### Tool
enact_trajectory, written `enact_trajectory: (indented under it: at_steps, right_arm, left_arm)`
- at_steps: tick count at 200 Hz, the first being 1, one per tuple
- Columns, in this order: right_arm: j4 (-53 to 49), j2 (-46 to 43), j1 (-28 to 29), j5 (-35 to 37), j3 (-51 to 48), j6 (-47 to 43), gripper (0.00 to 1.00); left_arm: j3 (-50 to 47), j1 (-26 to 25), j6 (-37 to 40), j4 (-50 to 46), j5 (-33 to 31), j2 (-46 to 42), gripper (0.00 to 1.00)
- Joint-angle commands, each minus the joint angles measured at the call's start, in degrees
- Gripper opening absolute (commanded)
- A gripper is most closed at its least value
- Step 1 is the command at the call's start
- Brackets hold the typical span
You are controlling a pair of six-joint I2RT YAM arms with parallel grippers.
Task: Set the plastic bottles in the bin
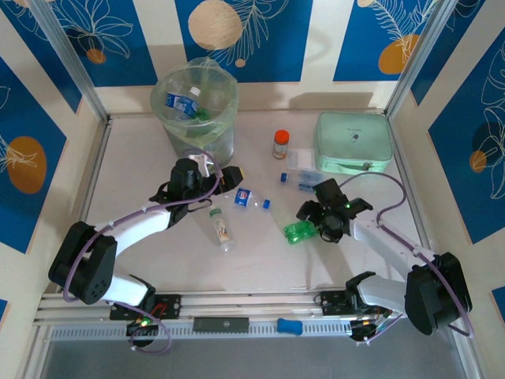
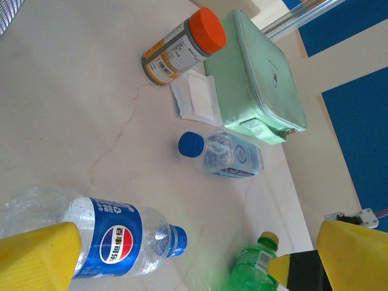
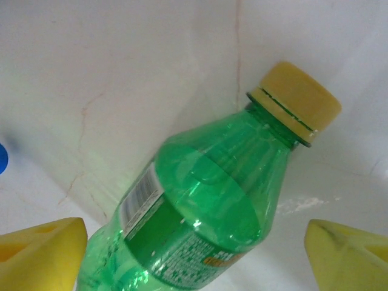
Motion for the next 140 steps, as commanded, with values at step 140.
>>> enact_trajectory:
  at_steps: [140]
  right_arm:
    - [18.25,8.07,-1.95,-3.17,-5.99,10.43,0.68]
  left_arm:
    - [-0.45,-0.58,0.0,-1.49,-0.59,-1.54,0.99]
